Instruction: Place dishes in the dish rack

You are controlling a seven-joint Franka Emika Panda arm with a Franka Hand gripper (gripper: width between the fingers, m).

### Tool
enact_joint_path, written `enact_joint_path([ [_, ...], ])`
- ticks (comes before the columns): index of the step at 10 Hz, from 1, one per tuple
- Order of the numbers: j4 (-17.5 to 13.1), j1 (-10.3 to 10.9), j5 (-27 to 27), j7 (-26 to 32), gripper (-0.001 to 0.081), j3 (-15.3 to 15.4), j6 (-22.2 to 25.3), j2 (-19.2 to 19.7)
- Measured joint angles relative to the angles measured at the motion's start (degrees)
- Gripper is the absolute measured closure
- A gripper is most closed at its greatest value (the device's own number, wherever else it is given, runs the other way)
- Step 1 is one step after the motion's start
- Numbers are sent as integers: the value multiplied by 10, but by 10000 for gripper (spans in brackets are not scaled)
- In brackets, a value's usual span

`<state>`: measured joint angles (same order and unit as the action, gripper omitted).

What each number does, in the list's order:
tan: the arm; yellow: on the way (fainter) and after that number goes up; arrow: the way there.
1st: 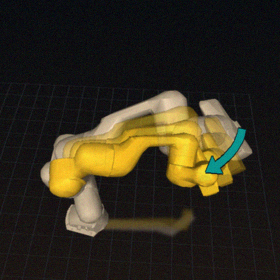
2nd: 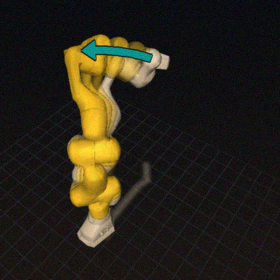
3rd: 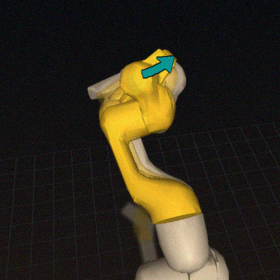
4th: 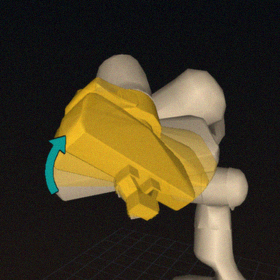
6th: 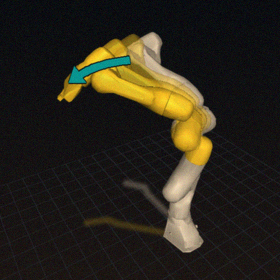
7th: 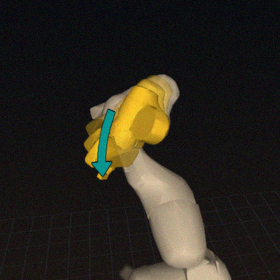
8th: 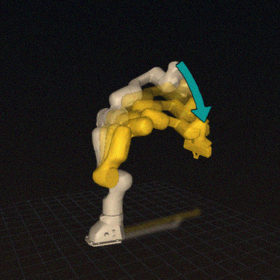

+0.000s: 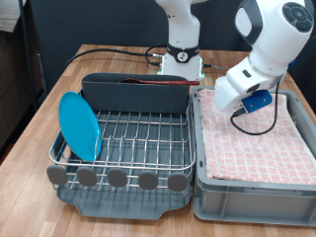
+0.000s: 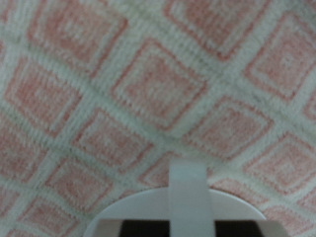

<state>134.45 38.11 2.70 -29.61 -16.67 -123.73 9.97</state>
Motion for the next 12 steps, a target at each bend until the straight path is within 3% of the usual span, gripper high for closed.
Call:
enact_joint_path([
  [6, -33, -1, -12, -25, 733, -5, 78, -40],
  [8, -56, -2, -14, -44, 734, -13, 106, -56],
  [12, -117, -10, 22, -76, 734, -42, 105, -66],
])
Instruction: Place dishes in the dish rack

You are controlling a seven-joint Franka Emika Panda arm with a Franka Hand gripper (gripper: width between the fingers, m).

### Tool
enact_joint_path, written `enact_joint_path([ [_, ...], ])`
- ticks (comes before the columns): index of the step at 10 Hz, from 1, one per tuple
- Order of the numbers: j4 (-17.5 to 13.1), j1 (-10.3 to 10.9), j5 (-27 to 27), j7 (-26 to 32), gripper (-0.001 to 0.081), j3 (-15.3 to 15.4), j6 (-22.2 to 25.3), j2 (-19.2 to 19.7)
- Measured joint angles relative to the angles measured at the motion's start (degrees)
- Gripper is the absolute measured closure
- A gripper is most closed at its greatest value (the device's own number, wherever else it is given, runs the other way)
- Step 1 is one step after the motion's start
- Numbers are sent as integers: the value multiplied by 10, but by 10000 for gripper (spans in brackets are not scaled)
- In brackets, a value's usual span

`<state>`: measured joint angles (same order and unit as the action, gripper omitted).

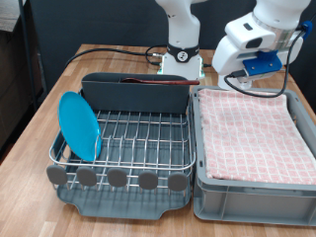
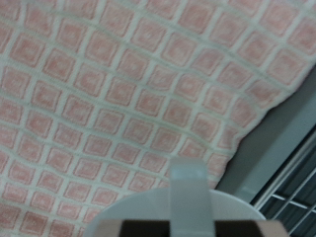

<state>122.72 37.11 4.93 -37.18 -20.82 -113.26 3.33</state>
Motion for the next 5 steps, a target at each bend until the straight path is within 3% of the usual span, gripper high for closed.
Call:
enact_joint_path([
  [5, -28, -3, 5, -40, 734, -12, -3, 14],
])
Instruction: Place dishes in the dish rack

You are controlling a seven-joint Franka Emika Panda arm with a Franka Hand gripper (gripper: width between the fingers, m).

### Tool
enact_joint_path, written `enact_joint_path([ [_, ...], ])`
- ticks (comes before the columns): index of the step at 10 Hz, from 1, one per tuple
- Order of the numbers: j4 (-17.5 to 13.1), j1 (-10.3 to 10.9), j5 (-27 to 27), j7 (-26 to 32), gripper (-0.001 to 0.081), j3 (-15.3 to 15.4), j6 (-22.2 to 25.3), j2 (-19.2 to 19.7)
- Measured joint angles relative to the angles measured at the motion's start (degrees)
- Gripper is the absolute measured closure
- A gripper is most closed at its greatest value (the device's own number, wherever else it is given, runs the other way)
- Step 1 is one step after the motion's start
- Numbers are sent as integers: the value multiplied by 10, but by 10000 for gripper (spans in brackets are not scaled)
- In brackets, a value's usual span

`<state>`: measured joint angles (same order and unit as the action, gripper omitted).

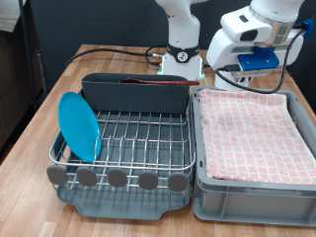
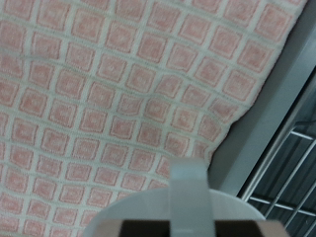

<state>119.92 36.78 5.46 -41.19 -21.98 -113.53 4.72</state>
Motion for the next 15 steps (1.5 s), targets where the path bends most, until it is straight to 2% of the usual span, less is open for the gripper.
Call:
enact_joint_path([
  [2, -34, -5, 0, -21, 734, -12, 0, 19],
  [6, -108, -22, -10, -27, 734, -34, -2, 74],
  [11, -187, -50, -37, -20, 734, -36, -2, 137],
  [15, -234, -74, -55, -6, 734, -36, -8, 182],
])
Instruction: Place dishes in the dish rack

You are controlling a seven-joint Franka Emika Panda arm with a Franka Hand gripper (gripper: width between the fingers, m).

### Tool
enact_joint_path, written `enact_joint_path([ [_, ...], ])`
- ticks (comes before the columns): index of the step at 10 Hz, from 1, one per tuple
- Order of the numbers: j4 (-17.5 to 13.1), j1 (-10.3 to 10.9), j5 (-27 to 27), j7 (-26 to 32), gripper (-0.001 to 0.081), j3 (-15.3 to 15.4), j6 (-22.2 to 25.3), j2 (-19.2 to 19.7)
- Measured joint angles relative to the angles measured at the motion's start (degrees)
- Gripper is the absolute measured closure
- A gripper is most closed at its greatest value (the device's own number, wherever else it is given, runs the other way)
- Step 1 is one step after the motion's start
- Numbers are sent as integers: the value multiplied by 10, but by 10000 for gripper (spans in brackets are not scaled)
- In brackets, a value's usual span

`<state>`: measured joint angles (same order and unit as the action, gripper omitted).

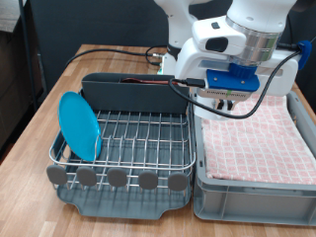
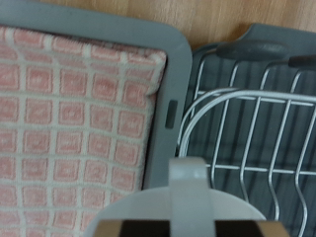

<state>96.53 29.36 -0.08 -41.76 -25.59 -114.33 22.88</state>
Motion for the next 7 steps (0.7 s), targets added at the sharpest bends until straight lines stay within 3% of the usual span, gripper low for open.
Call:
enact_joint_path([
  [2, -8, -11, -13, 18, 734, 3, -23, 12],
  [4, -6, -10, -5, 15, 734, 2, -32, 12],
  [7, 6, -10, 7, 8, 734, -2, -86, 19],
])
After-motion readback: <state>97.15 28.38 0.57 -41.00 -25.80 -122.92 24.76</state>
